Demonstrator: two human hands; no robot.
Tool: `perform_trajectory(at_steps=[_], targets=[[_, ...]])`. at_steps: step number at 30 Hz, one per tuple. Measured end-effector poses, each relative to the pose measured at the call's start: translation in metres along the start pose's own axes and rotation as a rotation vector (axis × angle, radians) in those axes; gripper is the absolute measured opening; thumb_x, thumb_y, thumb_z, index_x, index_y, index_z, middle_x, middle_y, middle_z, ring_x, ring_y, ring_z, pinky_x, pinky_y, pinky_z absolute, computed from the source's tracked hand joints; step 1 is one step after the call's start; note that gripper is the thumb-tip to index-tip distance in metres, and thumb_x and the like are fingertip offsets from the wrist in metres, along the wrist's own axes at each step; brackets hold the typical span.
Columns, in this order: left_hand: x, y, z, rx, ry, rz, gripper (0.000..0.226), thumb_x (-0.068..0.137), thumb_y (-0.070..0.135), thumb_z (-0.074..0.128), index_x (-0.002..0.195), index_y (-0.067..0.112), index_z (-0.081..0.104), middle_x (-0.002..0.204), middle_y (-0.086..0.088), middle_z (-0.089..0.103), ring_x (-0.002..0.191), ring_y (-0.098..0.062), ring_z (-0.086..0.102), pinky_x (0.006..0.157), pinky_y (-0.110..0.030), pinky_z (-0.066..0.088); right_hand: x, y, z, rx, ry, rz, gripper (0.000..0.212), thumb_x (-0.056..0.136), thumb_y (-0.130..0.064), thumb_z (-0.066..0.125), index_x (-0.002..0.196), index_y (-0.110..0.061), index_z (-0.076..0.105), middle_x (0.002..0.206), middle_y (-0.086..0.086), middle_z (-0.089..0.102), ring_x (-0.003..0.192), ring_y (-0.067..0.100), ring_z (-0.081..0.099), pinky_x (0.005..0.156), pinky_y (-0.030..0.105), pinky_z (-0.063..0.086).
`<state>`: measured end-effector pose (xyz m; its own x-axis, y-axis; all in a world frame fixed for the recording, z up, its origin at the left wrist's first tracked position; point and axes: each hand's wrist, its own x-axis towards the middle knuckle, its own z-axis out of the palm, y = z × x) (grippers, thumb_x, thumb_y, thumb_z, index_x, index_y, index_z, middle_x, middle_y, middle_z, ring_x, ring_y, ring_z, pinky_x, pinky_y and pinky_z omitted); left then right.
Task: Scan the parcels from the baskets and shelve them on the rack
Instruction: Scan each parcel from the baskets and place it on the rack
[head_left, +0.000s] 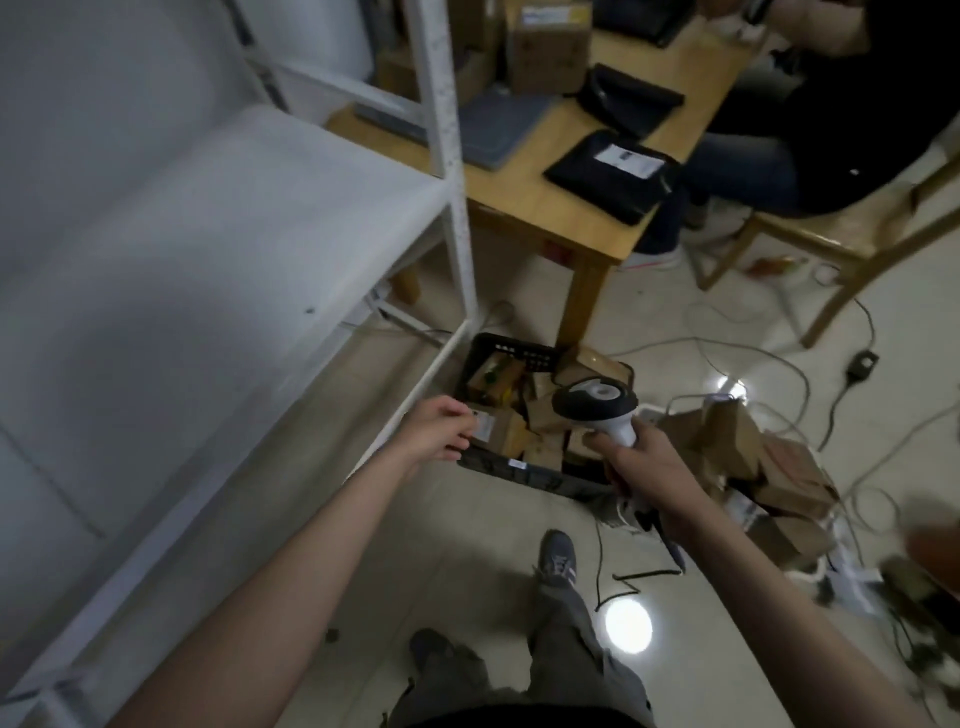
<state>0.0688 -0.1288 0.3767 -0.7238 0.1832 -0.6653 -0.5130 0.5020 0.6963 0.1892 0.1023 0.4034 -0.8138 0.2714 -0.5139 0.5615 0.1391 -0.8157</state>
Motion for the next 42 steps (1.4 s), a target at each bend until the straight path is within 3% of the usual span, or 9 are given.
perform_trajectory(at_steps=[5, 9, 13, 19, 23, 28, 33, 39, 42], targets=[[0.055, 0.023, 0.067, 0.110, -0.061, -0.047, 0.025, 0.094, 0.016, 0.069, 0.116, 0.005, 0.065, 0.105, -0.014, 0.069, 0.095, -0.023, 0.066, 0.093, -0.043, 0.056, 0.044, 0.027, -0.051, 0.043, 0.035, 0.068, 0.012, 0.095, -0.023, 0.067, 0.104, -0.017, 0.061, 0.077, 0.008, 0.062, 0.063, 0.020, 0.055, 0.058, 0.037, 0.046], [0.099, 0.016, 0.099, 0.182, -0.068, -0.080, 0.025, 0.091, 0.017, 0.073, 0.114, 0.007, 0.068, 0.105, -0.010, 0.069, 0.086, -0.019, 0.066, 0.080, -0.033, 0.058, 0.085, 0.046, -0.067, 0.053, 0.037, 0.113, 0.011, 0.095, -0.026, 0.067, 0.102, -0.021, 0.061, 0.077, 0.005, 0.063, 0.067, 0.020, 0.057, 0.065, 0.041, 0.048], [0.148, -0.008, 0.114, 0.302, -0.092, -0.088, 0.015, 0.087, 0.011, 0.076, 0.099, 0.013, 0.066, 0.089, -0.006, 0.064, 0.076, -0.021, 0.062, 0.069, -0.033, 0.053, 0.124, 0.073, -0.062, 0.078, 0.018, 0.176, 0.011, 0.095, -0.026, 0.067, 0.100, -0.020, 0.059, 0.065, 0.004, 0.058, 0.054, 0.017, 0.052, 0.050, 0.033, 0.044], [0.235, -0.055, 0.119, 0.447, -0.138, -0.108, 0.019, 0.085, 0.018, 0.079, 0.083, 0.028, 0.063, 0.087, 0.000, 0.067, 0.073, -0.014, 0.064, 0.066, -0.028, 0.051, 0.183, 0.125, -0.027, 0.083, 0.011, 0.259, 0.011, 0.093, -0.028, 0.067, 0.093, -0.025, 0.057, 0.064, -0.002, 0.058, 0.047, 0.005, 0.050, 0.044, 0.022, 0.040], [0.303, -0.092, 0.120, 0.537, -0.176, -0.063, 0.018, 0.085, 0.016, 0.078, 0.099, 0.020, 0.068, 0.098, 0.001, 0.066, 0.099, -0.021, 0.065, 0.088, -0.036, 0.055, 0.229, 0.166, 0.008, 0.117, 0.016, 0.317, 0.010, 0.093, -0.026, 0.068, 0.095, -0.021, 0.059, 0.064, -0.002, 0.057, 0.050, 0.010, 0.049, 0.048, 0.025, 0.039], [0.381, -0.137, 0.125, 0.679, -0.200, 0.031, 0.043, 0.088, 0.022, 0.076, 0.129, 0.015, 0.062, 0.126, -0.004, 0.064, 0.109, -0.015, 0.056, 0.084, -0.026, 0.039, 0.281, 0.213, 0.045, 0.154, 0.029, 0.339, 0.009, 0.094, -0.024, 0.067, 0.098, -0.018, 0.062, 0.057, -0.005, 0.057, 0.046, 0.005, 0.049, 0.047, 0.024, 0.039], [0.452, -0.176, 0.134, 0.873, -0.240, 0.127, 0.065, 0.090, 0.023, 0.073, 0.148, 0.021, 0.044, 0.149, -0.005, 0.044, 0.137, -0.028, 0.042, 0.104, -0.044, 0.042, 0.324, 0.253, 0.075, 0.176, 0.047, 0.367, 0.008, 0.094, -0.022, 0.065, 0.094, -0.016, 0.060, 0.061, 0.001, 0.055, 0.044, 0.004, 0.047, 0.042, 0.019, 0.037], [0.517, -0.198, 0.157, 1.113, -0.356, 0.246, 0.088, 0.088, -0.004, 0.064, 0.160, 0.028, 0.022, 0.162, -0.002, 0.030, 0.145, -0.028, 0.030, 0.114, -0.046, 0.037, 0.352, 0.293, 0.095, 0.186, 0.082, 0.370, 0.009, 0.094, -0.023, 0.066, 0.092, -0.017, 0.060, 0.059, -0.004, 0.056, 0.044, 0.002, 0.049, 0.043, 0.019, 0.040], [0.529, -0.204, 0.164, 1.242, -0.408, 0.272, 0.085, 0.089, -0.007, 0.060, 0.157, 0.031, 0.027, 0.158, -0.002, 0.036, 0.144, -0.027, 0.031, 0.105, -0.046, 0.044, 0.355, 0.304, 0.101, 0.199, 0.075, 0.382, 0.011, 0.094, -0.025, 0.067, 0.096, -0.016, 0.061, 0.054, -0.008, 0.055, 0.047, 0.004, 0.050, 0.044, 0.021, 0.041]])
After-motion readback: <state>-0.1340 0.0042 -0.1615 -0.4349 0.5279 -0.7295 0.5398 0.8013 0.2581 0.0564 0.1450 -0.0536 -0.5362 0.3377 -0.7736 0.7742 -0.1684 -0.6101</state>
